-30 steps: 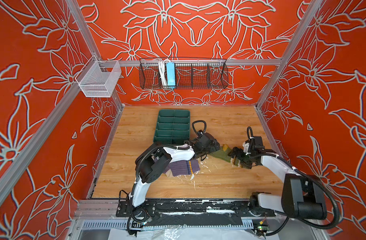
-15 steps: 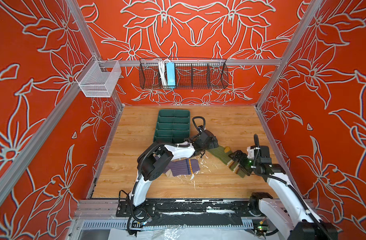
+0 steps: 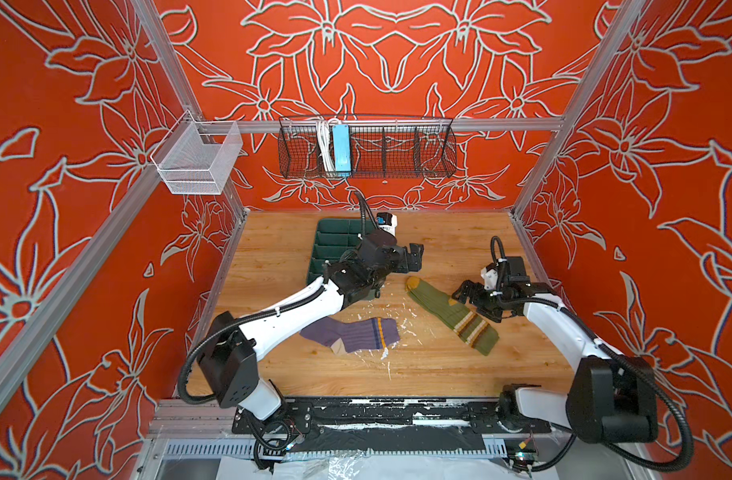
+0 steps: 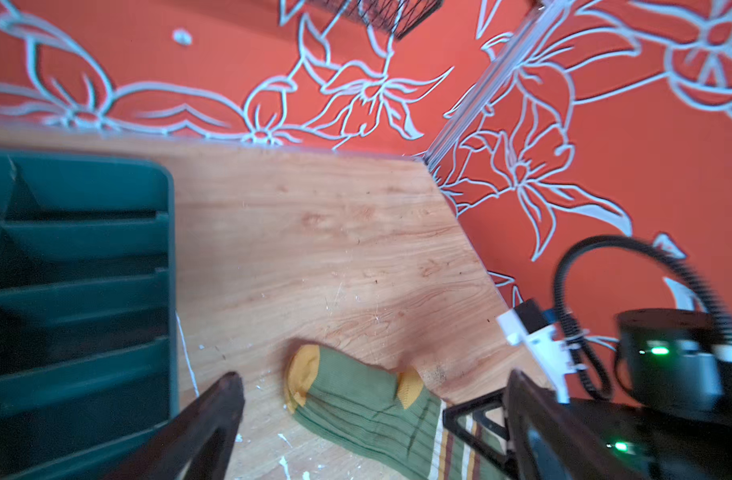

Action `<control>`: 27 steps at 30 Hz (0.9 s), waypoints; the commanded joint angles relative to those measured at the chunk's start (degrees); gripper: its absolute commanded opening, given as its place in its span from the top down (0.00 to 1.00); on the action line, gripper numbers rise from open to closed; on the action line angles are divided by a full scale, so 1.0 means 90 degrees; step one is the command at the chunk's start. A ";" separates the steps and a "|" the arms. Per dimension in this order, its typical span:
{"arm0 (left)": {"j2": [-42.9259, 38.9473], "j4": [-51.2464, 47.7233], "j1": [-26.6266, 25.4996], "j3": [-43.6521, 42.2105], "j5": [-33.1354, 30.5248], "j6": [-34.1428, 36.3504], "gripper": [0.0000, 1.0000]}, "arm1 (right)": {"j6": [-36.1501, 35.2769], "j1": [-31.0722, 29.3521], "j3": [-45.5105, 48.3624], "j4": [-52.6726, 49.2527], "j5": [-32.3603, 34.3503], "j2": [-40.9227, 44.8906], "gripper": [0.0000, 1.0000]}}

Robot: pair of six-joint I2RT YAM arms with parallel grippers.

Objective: Roll the socks

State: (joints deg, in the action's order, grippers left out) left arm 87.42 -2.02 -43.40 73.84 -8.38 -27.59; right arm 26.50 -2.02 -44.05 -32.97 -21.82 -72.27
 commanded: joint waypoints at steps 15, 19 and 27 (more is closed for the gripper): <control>-0.1592 0.0017 0.0582 -0.1089 0.0603 0.1686 0.03 | 0.2293 -0.3339 0.1095 0.1076 0.0819 -0.0700 0.02; -0.1849 -0.0014 0.0708 -0.1192 0.0614 0.1785 0.02 | 0.2412 -0.3874 0.0168 0.1021 0.0633 -0.1119 0.02; -0.2414 -0.0071 0.0798 -0.1478 0.0880 0.2124 0.02 | 0.1443 -0.3182 -0.2186 0.0536 0.0317 -0.1580 0.02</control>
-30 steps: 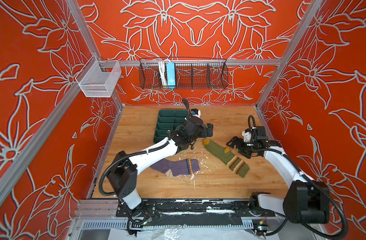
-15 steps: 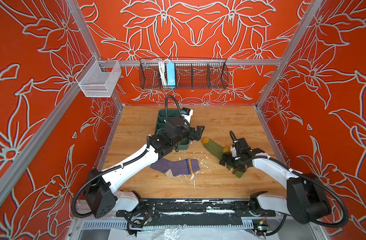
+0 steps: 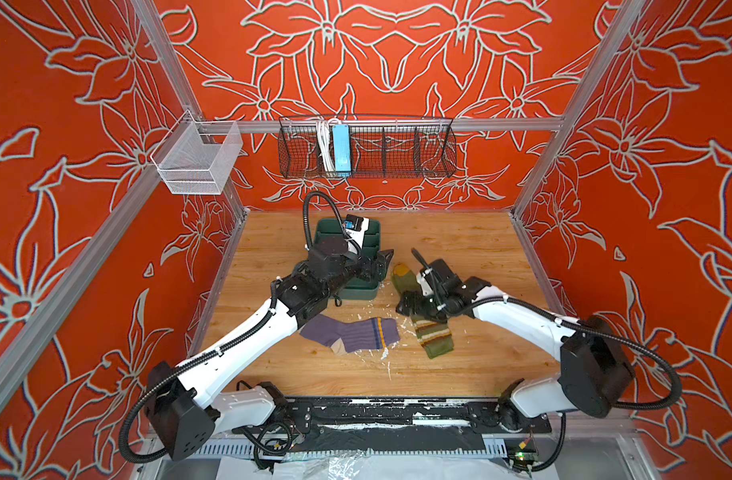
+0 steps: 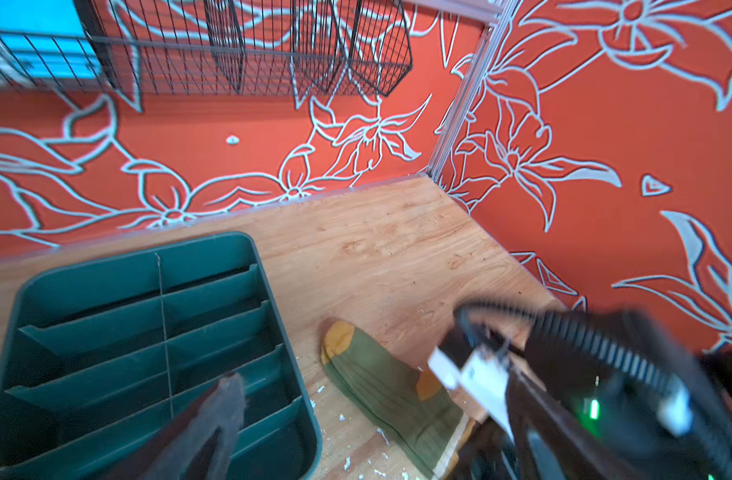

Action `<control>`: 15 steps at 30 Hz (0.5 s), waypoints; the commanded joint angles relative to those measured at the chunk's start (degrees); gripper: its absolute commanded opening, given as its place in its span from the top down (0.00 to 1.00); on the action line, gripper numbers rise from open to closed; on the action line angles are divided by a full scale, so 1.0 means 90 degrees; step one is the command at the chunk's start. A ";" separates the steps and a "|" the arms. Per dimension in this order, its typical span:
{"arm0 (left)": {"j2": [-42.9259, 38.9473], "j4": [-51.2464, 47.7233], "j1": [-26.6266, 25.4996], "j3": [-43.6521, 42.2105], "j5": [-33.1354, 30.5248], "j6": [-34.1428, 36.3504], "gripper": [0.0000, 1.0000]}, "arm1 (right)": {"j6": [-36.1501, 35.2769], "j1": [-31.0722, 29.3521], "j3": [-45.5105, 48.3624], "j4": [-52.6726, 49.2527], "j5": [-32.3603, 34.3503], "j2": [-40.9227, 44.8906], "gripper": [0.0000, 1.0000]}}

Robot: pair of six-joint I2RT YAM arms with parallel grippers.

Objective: Roll the socks

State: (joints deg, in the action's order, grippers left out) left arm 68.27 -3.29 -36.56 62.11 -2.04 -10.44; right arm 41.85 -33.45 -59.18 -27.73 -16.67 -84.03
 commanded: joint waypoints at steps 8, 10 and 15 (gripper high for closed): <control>-0.0317 0.0160 0.0038 -0.0590 0.0299 -0.0075 0.03 | -0.0597 0.0902 -0.1601 0.0991 -0.1305 -0.2177 0.02; -0.0252 0.0108 0.0038 -0.0601 0.0255 -0.0044 0.03 | -0.0582 0.0977 -0.1763 0.1146 -0.1491 -0.2609 0.02; -0.0151 0.0318 0.0038 -0.0697 0.0223 -0.0017 0.02 | -0.0547 0.1052 -0.1892 0.1549 -0.1626 -0.3250 0.02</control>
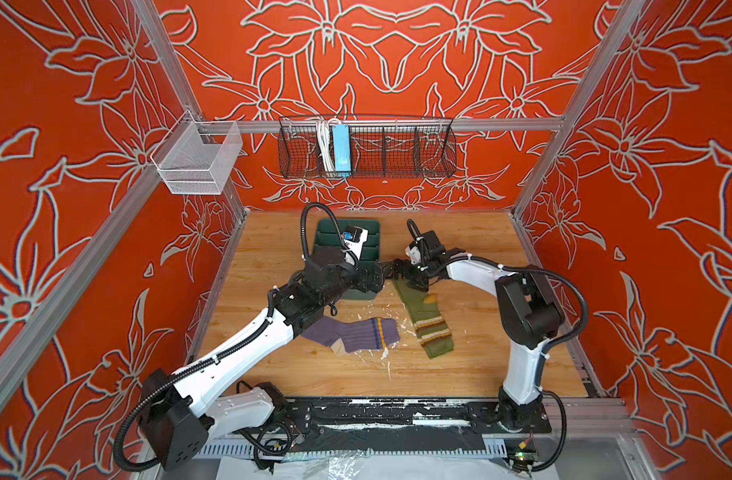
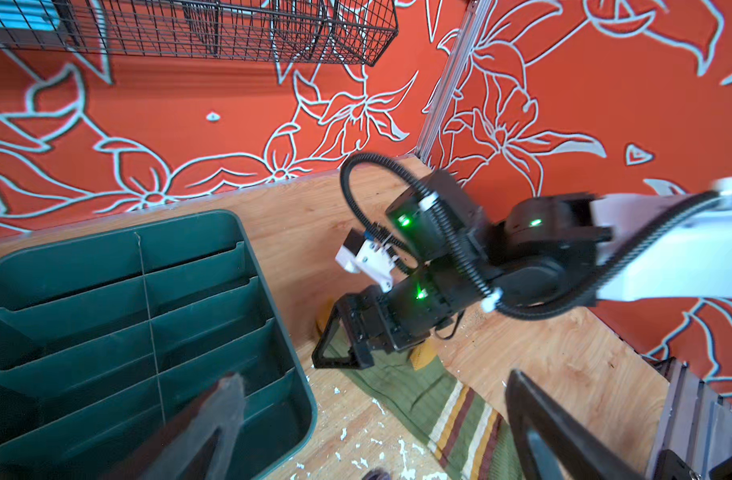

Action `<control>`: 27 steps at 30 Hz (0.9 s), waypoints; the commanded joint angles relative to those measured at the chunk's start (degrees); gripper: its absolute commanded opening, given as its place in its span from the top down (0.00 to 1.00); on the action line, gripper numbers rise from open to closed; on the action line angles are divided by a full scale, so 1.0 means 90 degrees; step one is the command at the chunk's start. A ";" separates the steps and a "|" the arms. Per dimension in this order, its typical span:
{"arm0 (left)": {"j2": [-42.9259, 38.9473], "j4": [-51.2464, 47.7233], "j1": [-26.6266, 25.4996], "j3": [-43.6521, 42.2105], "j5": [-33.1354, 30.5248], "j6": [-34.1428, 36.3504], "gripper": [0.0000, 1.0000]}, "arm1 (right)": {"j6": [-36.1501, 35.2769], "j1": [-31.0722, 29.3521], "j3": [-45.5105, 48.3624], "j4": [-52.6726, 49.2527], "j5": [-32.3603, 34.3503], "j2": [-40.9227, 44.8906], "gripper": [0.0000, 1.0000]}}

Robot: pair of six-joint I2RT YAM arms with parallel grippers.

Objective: Roll the socks

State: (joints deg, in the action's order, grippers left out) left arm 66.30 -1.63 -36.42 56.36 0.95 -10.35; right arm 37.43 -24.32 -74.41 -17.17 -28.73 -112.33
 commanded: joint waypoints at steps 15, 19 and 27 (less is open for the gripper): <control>0.0413 0.0216 -0.0016 0.0291 0.2197 0.1173 0.03 | 0.0241 0.1237 0.0884 0.1393 -0.0798 0.0069 0.02; 0.0610 -0.0906 -0.0588 0.0767 0.2273 0.2908 0.01 | -0.0055 0.1358 0.0447 0.0885 -0.1910 0.0718 0.02; 0.0405 -0.0468 -0.2470 -0.0526 -0.0459 0.5814 0.01 | -0.0443 0.2679 0.1224 -0.0777 -0.0921 0.3733 0.02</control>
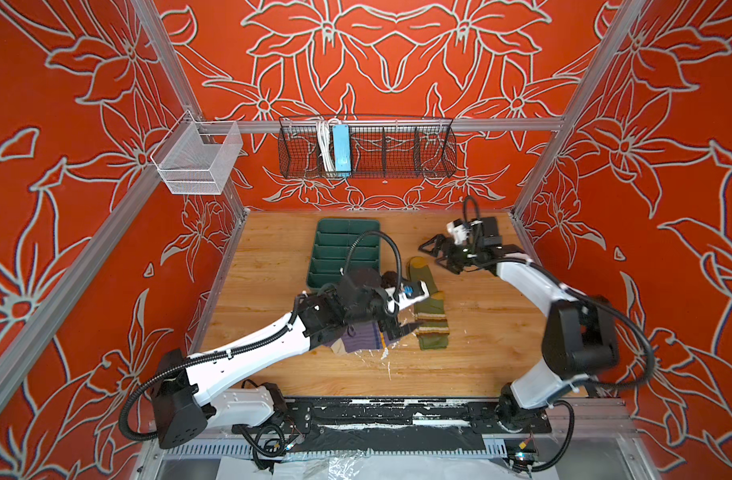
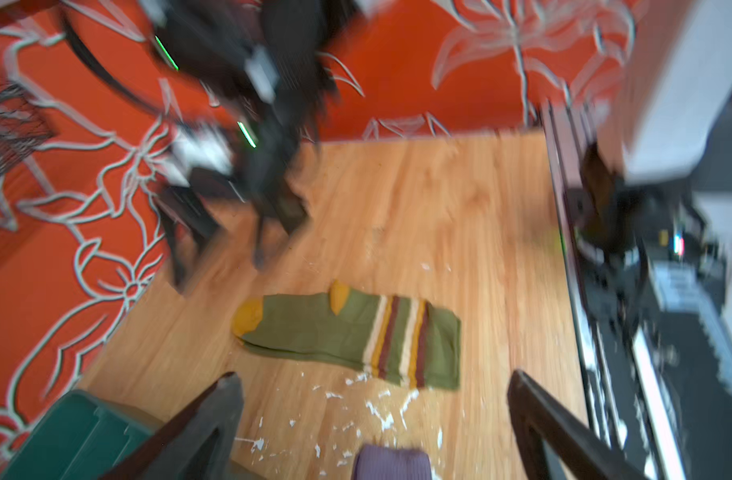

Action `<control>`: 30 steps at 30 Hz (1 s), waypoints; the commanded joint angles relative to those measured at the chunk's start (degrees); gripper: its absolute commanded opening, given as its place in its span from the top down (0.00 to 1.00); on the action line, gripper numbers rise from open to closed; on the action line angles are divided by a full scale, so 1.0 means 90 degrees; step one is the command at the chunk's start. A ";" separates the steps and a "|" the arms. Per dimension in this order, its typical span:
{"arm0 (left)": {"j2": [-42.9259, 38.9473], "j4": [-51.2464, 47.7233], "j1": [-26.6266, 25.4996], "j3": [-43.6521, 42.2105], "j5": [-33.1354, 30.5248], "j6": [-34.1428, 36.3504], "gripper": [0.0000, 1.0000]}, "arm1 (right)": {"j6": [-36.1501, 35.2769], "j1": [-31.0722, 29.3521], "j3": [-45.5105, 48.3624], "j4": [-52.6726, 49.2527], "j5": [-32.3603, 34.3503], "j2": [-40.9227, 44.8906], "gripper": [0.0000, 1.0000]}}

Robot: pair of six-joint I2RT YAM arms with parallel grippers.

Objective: Roll the socks

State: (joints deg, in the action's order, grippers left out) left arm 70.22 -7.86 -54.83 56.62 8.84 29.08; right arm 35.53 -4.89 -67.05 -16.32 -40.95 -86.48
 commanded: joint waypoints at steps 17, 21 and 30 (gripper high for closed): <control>0.2661 0.2258 -0.2136 -0.0925 -0.2911 0.1313 0.02 | 0.0348 0.2231 0.2601 -0.0583 -0.0308 0.2769 0.02; 0.3147 0.2319 -0.1946 -0.0697 -0.2955 0.1216 0.06 | 0.0398 0.2256 0.2640 -0.0578 -0.0284 0.2977 0.02; 0.3759 0.1880 -0.1436 -0.0203 -0.2677 0.1227 0.26 | 0.0443 0.2408 0.2494 -0.0788 -0.0372 0.3430 0.02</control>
State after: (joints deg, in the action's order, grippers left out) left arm 102.98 10.61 -68.88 53.41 -16.62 40.07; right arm 38.89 15.99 -43.81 -22.13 -43.44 -56.73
